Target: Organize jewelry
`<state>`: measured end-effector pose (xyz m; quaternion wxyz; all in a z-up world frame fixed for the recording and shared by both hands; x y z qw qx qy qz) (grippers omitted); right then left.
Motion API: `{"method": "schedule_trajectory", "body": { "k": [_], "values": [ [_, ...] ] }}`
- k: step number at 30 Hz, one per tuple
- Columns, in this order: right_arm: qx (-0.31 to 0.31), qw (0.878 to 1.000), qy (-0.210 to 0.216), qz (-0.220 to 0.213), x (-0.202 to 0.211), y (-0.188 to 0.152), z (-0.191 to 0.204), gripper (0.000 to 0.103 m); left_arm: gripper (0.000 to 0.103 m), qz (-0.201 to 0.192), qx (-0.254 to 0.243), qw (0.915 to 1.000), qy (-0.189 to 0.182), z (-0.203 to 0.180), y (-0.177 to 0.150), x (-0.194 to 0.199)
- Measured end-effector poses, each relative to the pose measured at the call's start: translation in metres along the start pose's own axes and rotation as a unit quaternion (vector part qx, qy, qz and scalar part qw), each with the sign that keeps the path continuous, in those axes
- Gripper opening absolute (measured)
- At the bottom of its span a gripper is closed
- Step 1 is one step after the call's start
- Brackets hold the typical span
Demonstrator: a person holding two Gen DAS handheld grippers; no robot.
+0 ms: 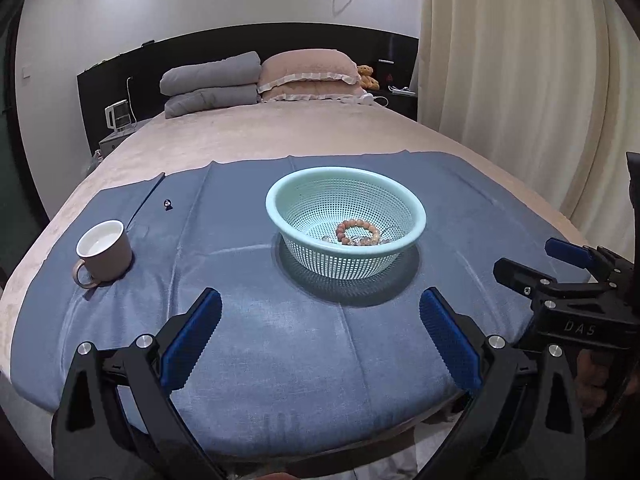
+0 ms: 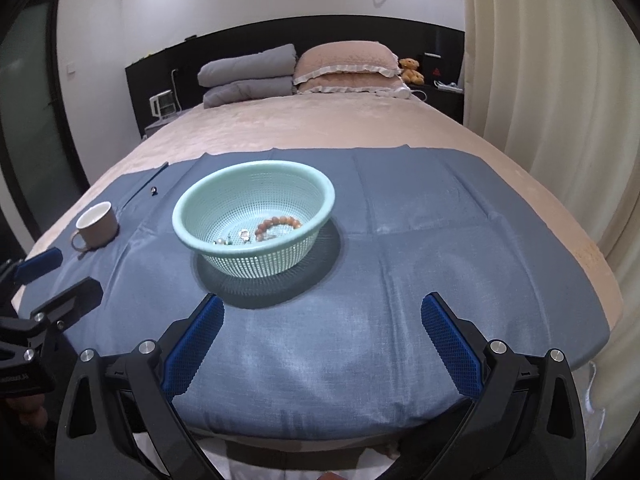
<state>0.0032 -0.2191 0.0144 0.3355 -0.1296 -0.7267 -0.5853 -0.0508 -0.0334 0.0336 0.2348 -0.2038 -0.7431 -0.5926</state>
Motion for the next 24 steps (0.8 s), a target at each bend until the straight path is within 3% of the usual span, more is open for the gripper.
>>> {"method": "schedule_trajectory", "body": {
  "k": [8,24],
  "values": [
    [0.004,0.999,-0.006,-0.039,0.024,0.005,0.008,0.095,0.097,0.012,0.012,0.9998,0.009,0.002,-0.002,0.001],
    [0.050,0.998,-0.025,-0.035,0.028,0.009,0.013,0.095,0.097,0.009,0.004,0.9995,0.029,0.004,-0.002,0.005]
  ]
}}
Point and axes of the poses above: each gripper's, at about its wrist camera, not at the fingertips, and x roughly against the way its jaws point, z to its left, y to its top, the point moved 8 cm from there along -x, roughly the way its jaws point, and after that the axes turned 12 degrees about x, right-handed, at the moved point
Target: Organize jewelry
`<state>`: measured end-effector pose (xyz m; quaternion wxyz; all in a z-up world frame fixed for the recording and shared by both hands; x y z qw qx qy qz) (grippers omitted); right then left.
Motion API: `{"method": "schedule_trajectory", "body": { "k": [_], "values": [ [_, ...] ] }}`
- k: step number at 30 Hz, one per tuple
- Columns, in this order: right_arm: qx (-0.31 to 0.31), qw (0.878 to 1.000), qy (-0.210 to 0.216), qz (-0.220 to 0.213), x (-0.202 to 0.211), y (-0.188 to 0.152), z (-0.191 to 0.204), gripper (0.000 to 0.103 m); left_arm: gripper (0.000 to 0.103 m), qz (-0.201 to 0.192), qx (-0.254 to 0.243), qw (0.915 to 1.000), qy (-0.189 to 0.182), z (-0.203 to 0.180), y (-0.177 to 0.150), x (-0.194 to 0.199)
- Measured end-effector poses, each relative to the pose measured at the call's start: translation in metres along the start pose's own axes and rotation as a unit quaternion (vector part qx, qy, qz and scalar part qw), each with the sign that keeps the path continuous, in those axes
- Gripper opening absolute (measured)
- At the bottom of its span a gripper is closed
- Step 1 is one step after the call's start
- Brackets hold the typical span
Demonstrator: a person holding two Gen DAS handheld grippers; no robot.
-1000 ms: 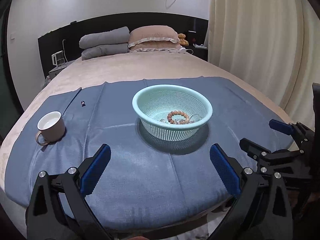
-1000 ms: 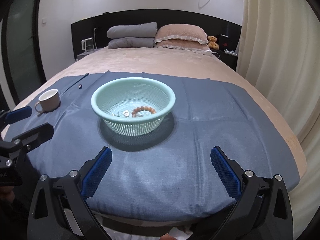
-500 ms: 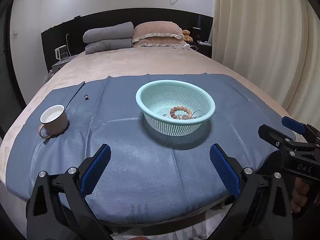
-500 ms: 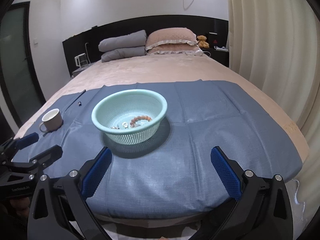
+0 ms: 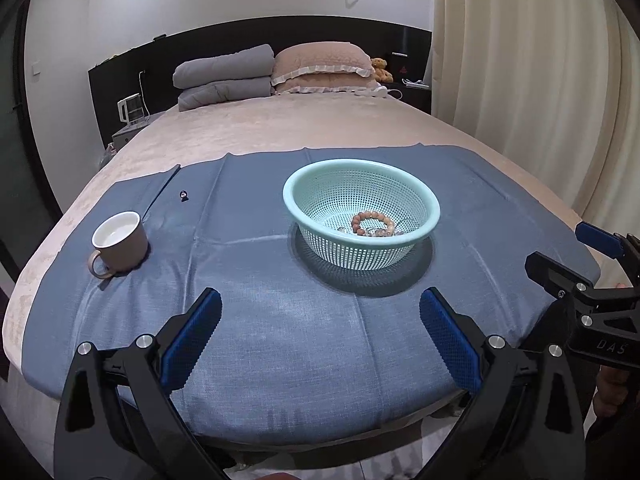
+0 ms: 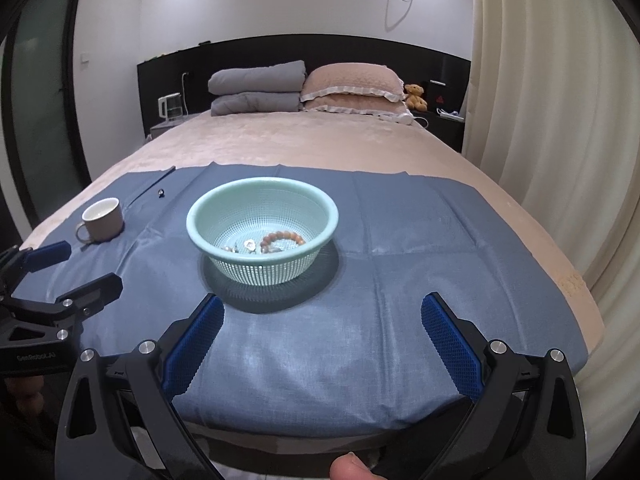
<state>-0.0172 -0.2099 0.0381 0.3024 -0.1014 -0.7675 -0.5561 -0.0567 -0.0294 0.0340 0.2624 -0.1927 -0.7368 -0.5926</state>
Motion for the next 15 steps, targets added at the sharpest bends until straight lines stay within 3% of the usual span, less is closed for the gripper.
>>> {"method": "schedule_trajectory", "body": {
  "k": [6,15],
  "values": [
    [0.004,1.000,0.000,0.006,-0.0016,-0.0017,0.0017,0.095,0.097,-0.008,-0.023,0.9997,-0.010,-0.0109,-0.0015,0.0054],
    [0.005,1.000,-0.002,0.009,-0.0038,-0.0034,0.0021,0.095,0.097,-0.017,-0.020,0.9996,0.006,-0.0073,-0.0004,0.0089]
  ]
}}
Point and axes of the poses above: each gripper's, at about its wrist camera, not at the fingertips, and x roughly against the way its jaws point, z to its left, y to its top, the point moved 8 cm from there along -x, roughly the way its jaws point, and after that the axes turned 12 degrees about x, right-handed, at the moved point
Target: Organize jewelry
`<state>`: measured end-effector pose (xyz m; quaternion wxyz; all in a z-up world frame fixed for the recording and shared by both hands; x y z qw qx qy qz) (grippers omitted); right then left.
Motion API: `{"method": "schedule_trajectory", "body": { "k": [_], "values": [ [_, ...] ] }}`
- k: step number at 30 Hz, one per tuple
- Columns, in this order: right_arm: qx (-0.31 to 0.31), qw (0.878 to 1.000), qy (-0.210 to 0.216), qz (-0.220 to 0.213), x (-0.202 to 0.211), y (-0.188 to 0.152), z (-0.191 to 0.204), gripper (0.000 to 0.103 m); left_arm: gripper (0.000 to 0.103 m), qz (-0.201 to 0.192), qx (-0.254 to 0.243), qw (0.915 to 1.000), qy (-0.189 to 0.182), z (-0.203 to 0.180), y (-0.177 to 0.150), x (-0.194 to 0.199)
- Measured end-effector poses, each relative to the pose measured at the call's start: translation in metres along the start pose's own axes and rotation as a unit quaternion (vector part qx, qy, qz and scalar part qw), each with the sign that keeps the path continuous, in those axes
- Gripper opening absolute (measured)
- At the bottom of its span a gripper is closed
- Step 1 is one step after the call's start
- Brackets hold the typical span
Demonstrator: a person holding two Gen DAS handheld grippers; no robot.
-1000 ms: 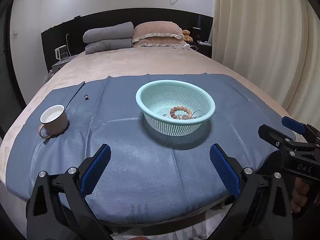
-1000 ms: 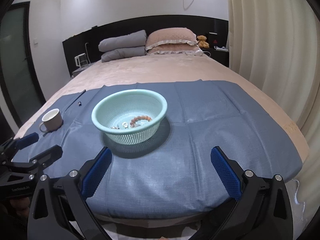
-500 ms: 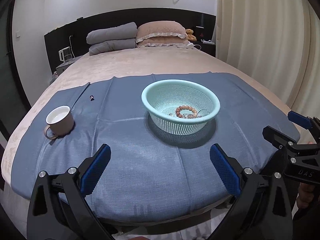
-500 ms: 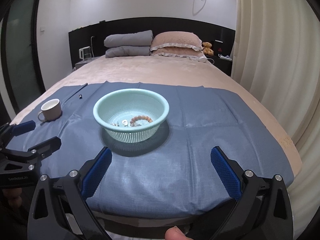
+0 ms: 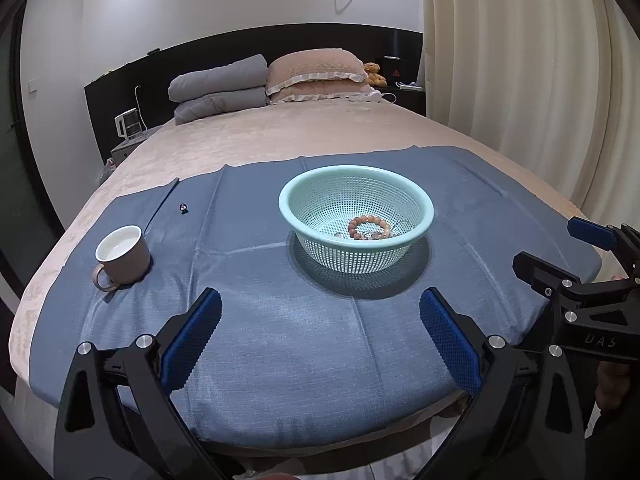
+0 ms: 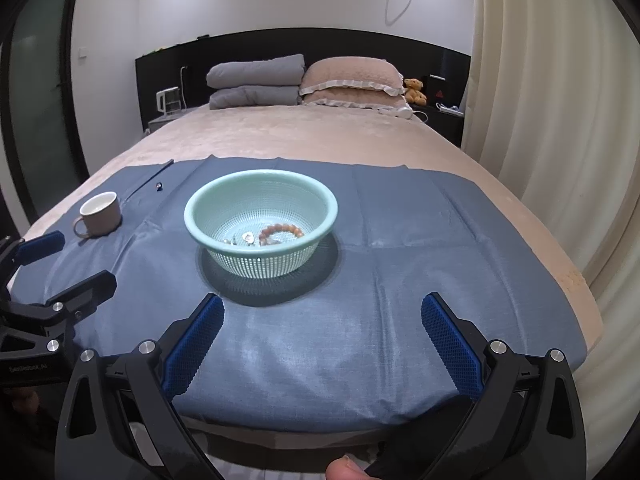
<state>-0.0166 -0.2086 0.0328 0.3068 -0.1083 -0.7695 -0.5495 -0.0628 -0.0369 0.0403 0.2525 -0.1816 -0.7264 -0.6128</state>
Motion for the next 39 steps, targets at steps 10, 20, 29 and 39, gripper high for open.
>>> {"method": "schedule_trajectory", "body": {
  "k": [10,20,29,39],
  "values": [
    [0.001,1.000,0.004,0.004,-0.0036,-0.0028,0.0021,0.095,0.097,-0.001,-0.001,1.0000,0.004,0.0000,0.0004,0.0001],
    [0.001,1.000,0.006,0.005,-0.0042,-0.0030,0.0021,0.095,0.097,0.004,-0.001,1.0000,-0.001,-0.0018,-0.0004,-0.0014],
    [0.000,1.000,0.007,0.006,-0.0043,-0.0040,0.0017,0.095,0.097,0.003,0.001,1.0000,-0.009,-0.0008,-0.0016,-0.0022],
    [-0.001,1.000,0.008,0.010,-0.0054,-0.0052,0.0049,0.095,0.097,0.009,0.004,0.9999,-0.013,-0.0003,-0.0038,-0.0027]
  ]
}}
Point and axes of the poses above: each gripper's, at about its wrist camera, not at the fingertips, and x roughly against the way its jaws point, z to its left, y to its top, the point moved 8 cm from there along -x, roughly the way its jaws point, and after that the axes turned 12 degrees about x, right-handed, at the moved point
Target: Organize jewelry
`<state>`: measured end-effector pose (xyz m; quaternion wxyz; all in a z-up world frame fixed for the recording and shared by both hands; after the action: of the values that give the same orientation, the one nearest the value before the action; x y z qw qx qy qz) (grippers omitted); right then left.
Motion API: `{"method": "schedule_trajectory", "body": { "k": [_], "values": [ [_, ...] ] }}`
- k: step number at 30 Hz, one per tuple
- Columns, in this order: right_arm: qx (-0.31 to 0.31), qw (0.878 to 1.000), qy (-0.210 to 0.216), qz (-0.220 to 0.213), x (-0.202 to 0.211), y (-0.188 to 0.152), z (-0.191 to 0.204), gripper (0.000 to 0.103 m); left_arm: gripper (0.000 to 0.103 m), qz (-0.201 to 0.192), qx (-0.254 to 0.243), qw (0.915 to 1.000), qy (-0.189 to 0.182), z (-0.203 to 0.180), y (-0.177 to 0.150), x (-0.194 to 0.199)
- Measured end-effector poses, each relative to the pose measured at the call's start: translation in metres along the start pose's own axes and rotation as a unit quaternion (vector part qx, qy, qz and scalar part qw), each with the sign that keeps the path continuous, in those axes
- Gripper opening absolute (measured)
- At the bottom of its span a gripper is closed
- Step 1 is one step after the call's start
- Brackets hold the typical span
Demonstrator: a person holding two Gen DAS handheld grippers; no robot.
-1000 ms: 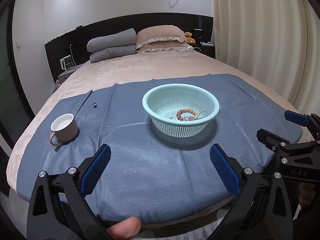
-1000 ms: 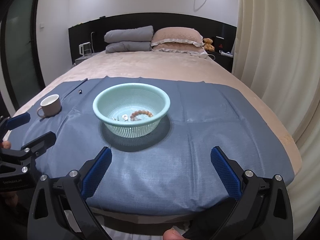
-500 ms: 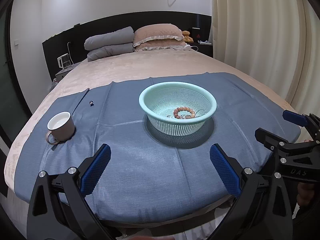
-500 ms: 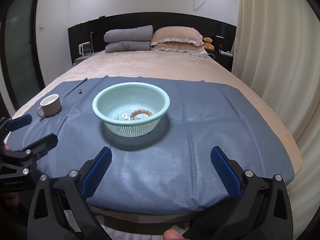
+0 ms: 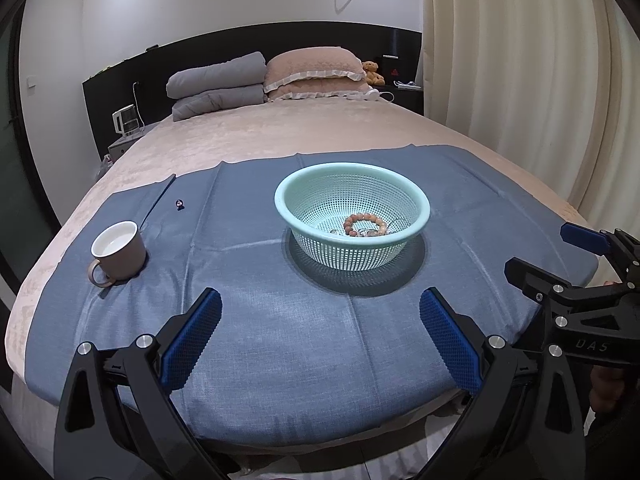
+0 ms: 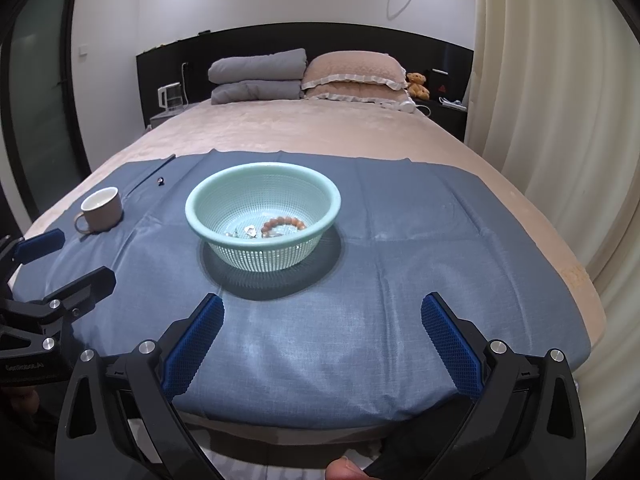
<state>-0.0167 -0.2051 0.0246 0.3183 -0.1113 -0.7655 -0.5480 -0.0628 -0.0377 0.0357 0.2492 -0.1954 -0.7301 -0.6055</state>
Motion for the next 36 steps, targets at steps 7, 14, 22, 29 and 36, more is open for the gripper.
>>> {"method": "schedule_trajectory", "body": {
  "k": [7,14,22,29,36],
  "values": [
    [-0.001,1.000,-0.002,0.001,0.002,0.000,0.001,0.095,0.097,-0.007,0.002,1.0000,0.003,0.000,0.002,0.004],
    [-0.001,1.000,-0.001,0.002,0.003,0.000,0.001,0.095,0.097,-0.006,-0.009,0.9999,-0.012,-0.008,0.000,0.007],
    [-0.005,1.000,0.000,0.003,0.002,0.001,0.000,0.095,0.097,-0.007,-0.014,0.9997,-0.017,-0.013,-0.001,0.011],
    [-0.005,1.000,0.002,0.004,0.002,0.001,0.001,0.095,0.097,-0.008,-0.014,0.9997,-0.017,-0.013,0.000,0.011],
    [-0.003,1.000,0.005,0.005,0.001,0.002,0.002,0.095,0.097,-0.006,-0.011,0.9998,-0.016,-0.011,-0.001,0.011]
  ]
}}
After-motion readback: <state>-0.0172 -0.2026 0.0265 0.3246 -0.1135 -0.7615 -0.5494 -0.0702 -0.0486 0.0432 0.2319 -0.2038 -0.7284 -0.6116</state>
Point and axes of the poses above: each gripper's, at about its wrist camera, not at the fingertips, and x roughly against the way its jaws point, z to its left, y to its top, the point moved 8 cm from there along -x, roughly the way its jaws point, and after that the axes turned 12 degrees about x, right-handed, at the moved point
